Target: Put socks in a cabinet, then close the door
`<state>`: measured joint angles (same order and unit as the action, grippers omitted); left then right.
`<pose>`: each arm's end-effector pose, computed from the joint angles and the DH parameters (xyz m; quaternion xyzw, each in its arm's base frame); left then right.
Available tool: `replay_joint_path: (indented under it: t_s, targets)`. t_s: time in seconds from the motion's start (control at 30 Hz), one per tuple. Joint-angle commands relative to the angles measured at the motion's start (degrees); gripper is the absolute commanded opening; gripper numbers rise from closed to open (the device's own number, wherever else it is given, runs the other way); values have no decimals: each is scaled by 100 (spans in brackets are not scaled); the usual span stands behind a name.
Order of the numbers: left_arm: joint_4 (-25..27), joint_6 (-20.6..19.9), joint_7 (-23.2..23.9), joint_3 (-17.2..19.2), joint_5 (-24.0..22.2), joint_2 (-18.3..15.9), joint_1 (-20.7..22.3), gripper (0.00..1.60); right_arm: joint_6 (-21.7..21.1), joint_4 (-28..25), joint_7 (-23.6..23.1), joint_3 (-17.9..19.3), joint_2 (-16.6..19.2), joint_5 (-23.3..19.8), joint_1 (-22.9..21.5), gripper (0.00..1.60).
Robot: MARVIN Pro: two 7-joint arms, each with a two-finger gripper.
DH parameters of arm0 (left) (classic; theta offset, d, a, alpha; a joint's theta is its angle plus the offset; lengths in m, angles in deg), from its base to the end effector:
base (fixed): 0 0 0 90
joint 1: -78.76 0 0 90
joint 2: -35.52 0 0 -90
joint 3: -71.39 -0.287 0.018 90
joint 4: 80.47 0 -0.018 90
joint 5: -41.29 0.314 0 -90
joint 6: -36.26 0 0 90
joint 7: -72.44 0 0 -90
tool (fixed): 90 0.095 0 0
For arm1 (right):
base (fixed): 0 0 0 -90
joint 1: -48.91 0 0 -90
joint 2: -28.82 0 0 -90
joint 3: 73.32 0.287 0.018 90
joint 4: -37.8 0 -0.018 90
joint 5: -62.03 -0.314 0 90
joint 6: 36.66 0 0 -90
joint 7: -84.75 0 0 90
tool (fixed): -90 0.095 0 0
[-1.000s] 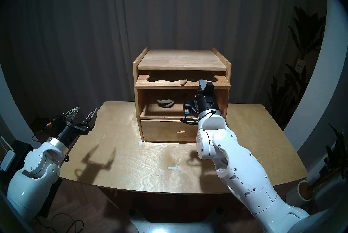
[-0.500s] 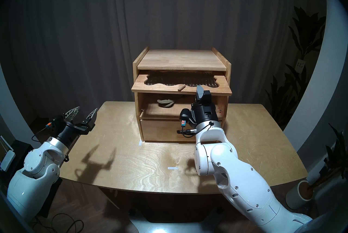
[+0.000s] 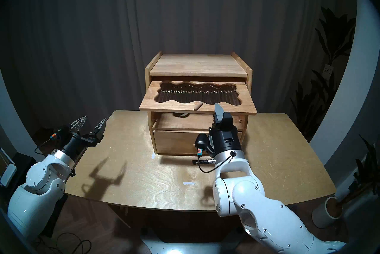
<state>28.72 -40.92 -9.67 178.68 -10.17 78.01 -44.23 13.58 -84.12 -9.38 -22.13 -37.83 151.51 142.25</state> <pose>0.3140 0.1951 -0.2123 0.6701 -0.0538 0.7363 0.0764 0.3081 0.1225 -0.1844 0.3946 0.4513 0.5733 0.5585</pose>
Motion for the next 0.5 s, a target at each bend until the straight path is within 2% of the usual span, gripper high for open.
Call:
replay_joint_path:
  t_s: [0.0, 0.1, 0.13, 0.17, 0.2, 0.23, 0.37, 0.47]
  targets:
    - [74, 34, -14, 80, 2, -10, 41, 160, -99, -551, 81, -135, 129, 125, 294, 0]
    - [73, 35, -14, 80, 2, -11, 41, 160, -59, -595, -105, -200, 201, -564, 290, 0]
    - [70, 35, -12, 77, 1, -12, 44, 160, -86, -640, -402, -189, 178, -822, 302, 0]
    - [63, 33, -8, 71, -1, -14, 49, 160, 168, -702, -680, -206, 284, -1072, 364, 78]
    - [61, 33, -7, 69, -1, -15, 50, 160, 184, -728, -782, -241, 350, -1200, 415, 160]
    - [55, 30, -5, 63, -2, -18, 52, 160, 275, -601, -706, -271, 503, -1338, 494, 160]
    - [49, 28, -3, 57, -3, -19, 53, 160, 501, -722, -1153, -331, 757, -1898, 634, 160]
    - [50, 30, -3, 58, -3, -20, 55, 160, 700, -1053, -1511, -201, 725, -2562, 678, 160]
